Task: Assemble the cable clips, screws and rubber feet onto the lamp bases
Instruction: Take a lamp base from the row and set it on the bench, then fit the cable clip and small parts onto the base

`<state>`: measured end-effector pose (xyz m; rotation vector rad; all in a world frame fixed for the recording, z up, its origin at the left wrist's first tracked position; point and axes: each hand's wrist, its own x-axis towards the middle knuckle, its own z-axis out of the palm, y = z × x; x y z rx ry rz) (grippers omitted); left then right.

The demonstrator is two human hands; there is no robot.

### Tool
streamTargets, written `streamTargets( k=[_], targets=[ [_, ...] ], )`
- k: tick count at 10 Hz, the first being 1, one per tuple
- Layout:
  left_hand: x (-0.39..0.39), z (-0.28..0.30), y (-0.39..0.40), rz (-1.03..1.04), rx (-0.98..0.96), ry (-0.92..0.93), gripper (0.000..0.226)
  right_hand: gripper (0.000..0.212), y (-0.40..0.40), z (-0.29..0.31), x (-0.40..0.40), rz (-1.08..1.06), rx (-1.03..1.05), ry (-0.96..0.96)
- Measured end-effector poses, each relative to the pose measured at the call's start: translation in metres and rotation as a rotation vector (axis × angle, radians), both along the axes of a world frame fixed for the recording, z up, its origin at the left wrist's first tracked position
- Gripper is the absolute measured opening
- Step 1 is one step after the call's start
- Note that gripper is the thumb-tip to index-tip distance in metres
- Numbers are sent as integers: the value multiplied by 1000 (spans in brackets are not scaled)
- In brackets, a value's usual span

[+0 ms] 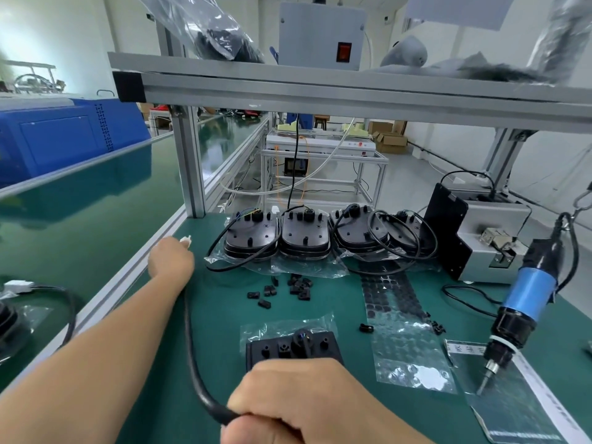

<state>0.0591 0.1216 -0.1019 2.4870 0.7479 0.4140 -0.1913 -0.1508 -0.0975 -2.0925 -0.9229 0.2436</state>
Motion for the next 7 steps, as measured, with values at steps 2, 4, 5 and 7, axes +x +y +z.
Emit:
streamTargets(
  k=[2, 4, 5, 7],
  targets=[
    [-38, 24, -32, -344, 95, 48, 35, 41, 17, 82, 31, -71, 261, -78],
    [-132, 72, -57, -752, -693, -298, 51, 40, 24, 106, 64, -141, 227, 113],
    [-169, 90, -50, -1088, -927, -153, 76, 36, 26, 108, 79, -132, 260, 198],
    [-184, 82, -33, -1177, -634, -357, 28, 26, 3, 82, 80, -5, 193, 41]
  ],
)
